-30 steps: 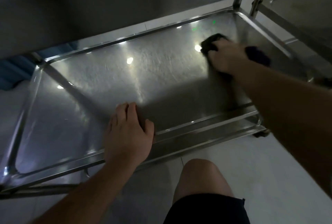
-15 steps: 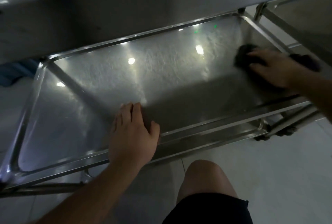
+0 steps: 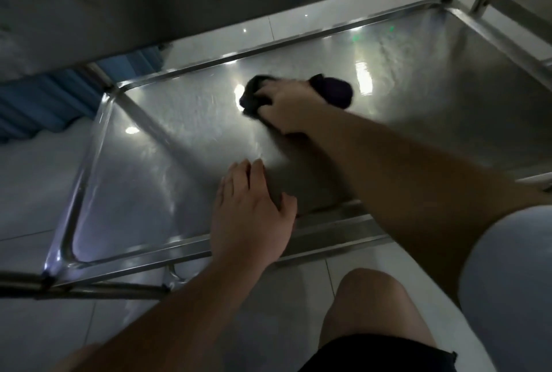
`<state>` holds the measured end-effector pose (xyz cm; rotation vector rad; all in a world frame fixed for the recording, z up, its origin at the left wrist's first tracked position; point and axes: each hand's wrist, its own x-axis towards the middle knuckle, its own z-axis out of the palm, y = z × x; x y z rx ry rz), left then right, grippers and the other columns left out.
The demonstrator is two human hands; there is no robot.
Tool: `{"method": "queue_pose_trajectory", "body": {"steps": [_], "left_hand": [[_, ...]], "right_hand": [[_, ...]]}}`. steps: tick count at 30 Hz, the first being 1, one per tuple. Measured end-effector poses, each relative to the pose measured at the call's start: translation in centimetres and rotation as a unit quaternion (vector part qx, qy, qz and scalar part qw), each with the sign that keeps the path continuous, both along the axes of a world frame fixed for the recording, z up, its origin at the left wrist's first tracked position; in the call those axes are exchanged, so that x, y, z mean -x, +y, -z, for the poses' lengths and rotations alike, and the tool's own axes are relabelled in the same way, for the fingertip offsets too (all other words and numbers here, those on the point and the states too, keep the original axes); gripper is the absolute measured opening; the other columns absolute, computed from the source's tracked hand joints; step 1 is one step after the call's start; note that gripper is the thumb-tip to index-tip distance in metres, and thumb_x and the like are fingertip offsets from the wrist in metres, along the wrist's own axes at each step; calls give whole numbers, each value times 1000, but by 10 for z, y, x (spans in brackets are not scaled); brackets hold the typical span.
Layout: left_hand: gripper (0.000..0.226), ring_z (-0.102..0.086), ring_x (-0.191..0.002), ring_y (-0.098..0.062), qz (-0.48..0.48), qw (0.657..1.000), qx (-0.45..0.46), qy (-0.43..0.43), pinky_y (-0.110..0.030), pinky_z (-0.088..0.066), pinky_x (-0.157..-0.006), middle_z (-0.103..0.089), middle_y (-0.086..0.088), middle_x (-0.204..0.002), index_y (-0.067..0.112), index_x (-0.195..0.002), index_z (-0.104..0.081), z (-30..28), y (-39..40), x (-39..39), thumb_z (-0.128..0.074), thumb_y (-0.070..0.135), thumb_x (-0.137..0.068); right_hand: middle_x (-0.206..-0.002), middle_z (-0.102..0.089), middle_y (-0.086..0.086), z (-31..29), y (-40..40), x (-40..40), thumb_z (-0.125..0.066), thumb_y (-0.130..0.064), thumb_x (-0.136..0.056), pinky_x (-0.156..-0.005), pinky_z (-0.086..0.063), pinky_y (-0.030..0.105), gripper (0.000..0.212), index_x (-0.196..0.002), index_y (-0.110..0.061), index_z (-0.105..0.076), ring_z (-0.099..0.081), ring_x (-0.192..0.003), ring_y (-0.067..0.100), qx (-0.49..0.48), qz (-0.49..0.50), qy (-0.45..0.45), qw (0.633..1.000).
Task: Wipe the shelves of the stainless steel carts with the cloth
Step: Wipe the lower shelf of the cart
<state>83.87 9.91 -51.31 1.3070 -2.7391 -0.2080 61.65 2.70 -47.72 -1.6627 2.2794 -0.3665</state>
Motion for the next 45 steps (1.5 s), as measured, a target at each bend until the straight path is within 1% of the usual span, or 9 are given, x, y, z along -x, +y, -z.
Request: {"method": "queue_pose_trajectory", "body": {"steps": [5,14,19,26,31,35,39,42,45], "left_hand": [[80,-29,-154,-29,-6,1000,-12,6,-50,-31,-125,-34,-11,-165,19,-159,-32,-5,2,0,-28,61,-91],[76,-31,-153,-32,1,1000,-10,4,-52,-35,-123,-36,-13,-162,16,-156,-36,-10,3,-1,-28,60,-95],[71,-33,-151,-33,3,1000,-10,-2,-51,-34,-123,-34,-14,-162,15,-156,-35,-11,3,0,-37,55,-98],[70,-34,-150,-37,-4,1000,-2,-7,-51,-33,-124,-35,-19,-162,9,-156,-38,-12,6,2,-43,49,-99],[70,-34,-150,-36,3,1000,3,-3,-50,-33,-124,-36,-19,-162,10,-156,-39,-11,5,0,-40,51,-99],[74,-34,-151,-36,2,1000,-2,4,-50,-32,-124,-36,-18,-163,11,-157,-38,-9,4,-1,-34,54,-97],[79,-37,-150,-37,-2,1000,0,5,-51,-35,-123,-38,-18,-162,11,-156,-40,-11,4,0,-27,57,-93],[81,-35,-151,-36,0,1000,-3,1,-50,-34,-123,-37,-18,-163,11,-157,-39,-11,4,0,-25,57,-92],[80,-32,-152,-36,4,1000,-9,-5,-49,-30,-125,-35,-19,-164,11,-158,-35,-13,3,0,-25,56,-93]], "right_hand": [[-164,-42,-6,7,35,-12,-53,-41,-103,-125,-22,45,49,-151,-32,-52,-36,-151,23,13,-140,-9,990],[-163,-39,17,7,208,185,-48,-41,-108,-123,-28,53,53,-157,-21,-43,-38,-147,40,-13,274,9,962],[-162,-36,21,5,272,182,-42,-43,-109,-119,-30,63,57,-160,-20,-34,-35,-146,44,-59,379,2,923],[-167,-33,11,8,286,71,-40,-43,-109,-123,-28,57,56,-159,-19,-37,-29,-153,36,-19,341,34,939],[-169,-30,-6,9,246,-22,-43,-48,-106,-128,-14,39,54,-158,-33,-42,-22,-158,20,13,136,25,990],[-168,-31,-13,9,245,-20,-44,-55,-103,-130,-11,41,57,-157,-38,-42,-21,-157,13,-1,58,15,998],[-164,-40,4,8,270,53,-53,-46,-102,-124,-27,49,57,-156,-28,-44,-37,-150,29,-2,215,7,977],[-157,-43,16,2,296,119,-48,-45,-106,-115,-37,60,56,-158,-26,-38,-44,-141,39,-29,391,-32,919],[-164,-33,18,0,288,145,-41,-43,-108,-119,-27,67,59,-162,-20,-31,-31,-149,43,-52,439,-30,896]]}}
